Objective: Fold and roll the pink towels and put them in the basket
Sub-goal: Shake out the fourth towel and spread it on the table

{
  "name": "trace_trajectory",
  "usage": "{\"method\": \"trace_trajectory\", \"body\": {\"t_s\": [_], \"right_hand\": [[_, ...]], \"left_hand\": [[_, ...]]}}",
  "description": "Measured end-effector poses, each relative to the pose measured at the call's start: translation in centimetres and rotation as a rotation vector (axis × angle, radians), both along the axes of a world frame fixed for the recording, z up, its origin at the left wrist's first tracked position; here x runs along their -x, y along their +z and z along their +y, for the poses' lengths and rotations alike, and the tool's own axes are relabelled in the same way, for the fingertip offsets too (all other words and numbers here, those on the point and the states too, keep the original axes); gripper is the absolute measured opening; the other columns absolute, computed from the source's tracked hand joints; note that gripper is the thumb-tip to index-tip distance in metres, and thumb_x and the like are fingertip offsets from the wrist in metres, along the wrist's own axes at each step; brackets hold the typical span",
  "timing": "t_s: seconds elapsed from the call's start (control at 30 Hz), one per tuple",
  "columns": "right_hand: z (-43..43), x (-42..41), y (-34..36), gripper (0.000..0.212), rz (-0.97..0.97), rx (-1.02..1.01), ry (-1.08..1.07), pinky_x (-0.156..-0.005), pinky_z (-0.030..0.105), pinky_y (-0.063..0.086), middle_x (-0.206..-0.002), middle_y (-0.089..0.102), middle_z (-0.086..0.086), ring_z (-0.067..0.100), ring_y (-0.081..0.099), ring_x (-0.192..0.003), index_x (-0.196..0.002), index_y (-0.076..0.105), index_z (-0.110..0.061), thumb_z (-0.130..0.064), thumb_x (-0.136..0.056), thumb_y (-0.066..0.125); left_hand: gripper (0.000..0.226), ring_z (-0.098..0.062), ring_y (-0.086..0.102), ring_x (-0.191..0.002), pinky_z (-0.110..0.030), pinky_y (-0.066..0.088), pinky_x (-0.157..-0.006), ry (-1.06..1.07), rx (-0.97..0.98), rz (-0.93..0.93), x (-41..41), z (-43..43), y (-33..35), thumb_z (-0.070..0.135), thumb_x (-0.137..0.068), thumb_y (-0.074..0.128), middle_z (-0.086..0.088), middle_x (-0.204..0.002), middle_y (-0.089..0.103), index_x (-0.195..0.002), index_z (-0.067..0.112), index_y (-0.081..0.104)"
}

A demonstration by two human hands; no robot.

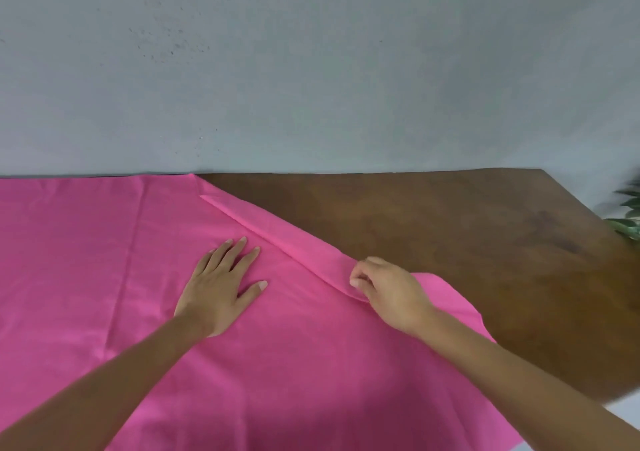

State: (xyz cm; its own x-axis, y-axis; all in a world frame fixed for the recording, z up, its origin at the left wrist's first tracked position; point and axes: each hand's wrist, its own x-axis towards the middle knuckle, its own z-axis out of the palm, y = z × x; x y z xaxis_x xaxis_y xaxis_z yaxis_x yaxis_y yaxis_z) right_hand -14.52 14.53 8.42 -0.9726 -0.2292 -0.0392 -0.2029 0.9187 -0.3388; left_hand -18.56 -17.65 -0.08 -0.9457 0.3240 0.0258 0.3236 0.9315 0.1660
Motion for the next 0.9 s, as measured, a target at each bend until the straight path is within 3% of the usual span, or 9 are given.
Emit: {"method": "trace_trajectory", "body": {"t_s": [0.1, 0.2, 0.3, 0.4, 0.57, 0.73, 0.9], "right_hand": [[1.5, 2.2, -0.1, 0.008, 0.067, 0.062, -0.141, -0.077, 0.033, 0.048, -0.091, 0.057, -0.014, 0.011, 0.057, -0.085, -0.093, 0.063, -0.026, -0.022, -0.099, 0.059], [2.7, 4.3, -0.6, 0.008, -0.085, 0.025, -0.251, -0.086, 0.036, 0.050, -0.102, 0.066, -0.003, 0.017, 0.063, -0.095, -0.100, 0.068, -0.020, -0.025, -0.098, 0.062], [2.7, 5.1, -1.2, 0.019, -0.256, -0.041, -0.303, -0.084, 0.037, 0.053, -0.097, 0.071, 0.001, 0.022, 0.066, -0.092, -0.089, 0.071, -0.012, -0.027, -0.098, 0.064], [2.4, 5.2, -1.4, 0.025, -0.266, -0.031, -0.320, -0.079, 0.033, 0.052, -0.083, 0.065, -0.013, 0.018, 0.065, -0.086, -0.073, 0.067, -0.017, -0.026, -0.097, 0.067], [3.0, 5.0, -0.4, 0.023, -0.079, -0.020, -0.433, -0.073, 0.035, 0.055, -0.081, 0.065, -0.014, 0.014, 0.065, -0.079, -0.073, 0.065, -0.023, -0.029, -0.094, 0.068], [3.8, 6.4, 2.8, 0.020, 0.149, -0.088, -0.490, -0.073, 0.039, 0.053, -0.090, 0.065, 0.000, 0.026, 0.063, -0.082, -0.087, 0.062, -0.018, -0.031, -0.101, 0.057], [3.6, 7.2, 4.8, 0.018, 0.562, -0.184, -0.343, -0.071, 0.044, 0.047, -0.085, 0.062, 0.006, 0.031, 0.057, -0.082, -0.082, 0.064, -0.011, -0.021, -0.097, 0.061]], "left_hand": [[0.081, -0.015, -0.006, -0.157, -0.039, 0.000, -0.127, -0.003, 0.012, -0.006, 0.1, 0.0, -0.1, 0.076, -0.092, 0.000, 0.006, -0.170, -0.001, -0.162, 0.036, 0.005], [0.081, -0.015, -0.007, -0.156, -0.039, 0.000, -0.127, -0.003, 0.013, -0.007, 0.1, -0.1, -0.1, 0.076, -0.092, -0.001, 0.006, -0.170, -0.002, -0.162, 0.036, 0.005], [0.081, -0.015, -0.008, -0.156, -0.039, -0.001, -0.127, 0.000, 0.020, -0.008, 0.1, -0.1, -0.1, 0.076, -0.092, -0.001, 0.007, -0.170, -0.003, -0.162, 0.036, 0.004], [0.081, -0.016, -0.008, -0.156, -0.039, -0.001, -0.127, 0.002, 0.011, -0.007, 0.2, -0.1, -0.2, 0.076, -0.092, -0.001, 0.007, -0.170, -0.002, -0.162, 0.036, 0.005], [0.082, -0.017, -0.007, -0.157, -0.041, 0.001, -0.128, -0.003, 0.006, -0.008, 0.3, -0.2, -0.3, 0.076, -0.092, -0.001, 0.006, -0.170, -0.001, -0.162, 0.035, 0.007], [0.082, -0.017, -0.005, -0.157, -0.041, 0.003, -0.128, -0.002, -0.006, -0.005, 0.2, -0.2, -0.2, 0.077, -0.092, 0.000, 0.006, -0.170, 0.001, -0.162, 0.035, 0.009], [0.081, -0.016, -0.006, -0.157, -0.041, 0.002, -0.128, 0.001, 0.008, -0.005, 0.2, -0.1, -0.3, 0.077, -0.092, -0.001, 0.006, -0.170, -0.001, -0.162, 0.036, 0.007]]}}
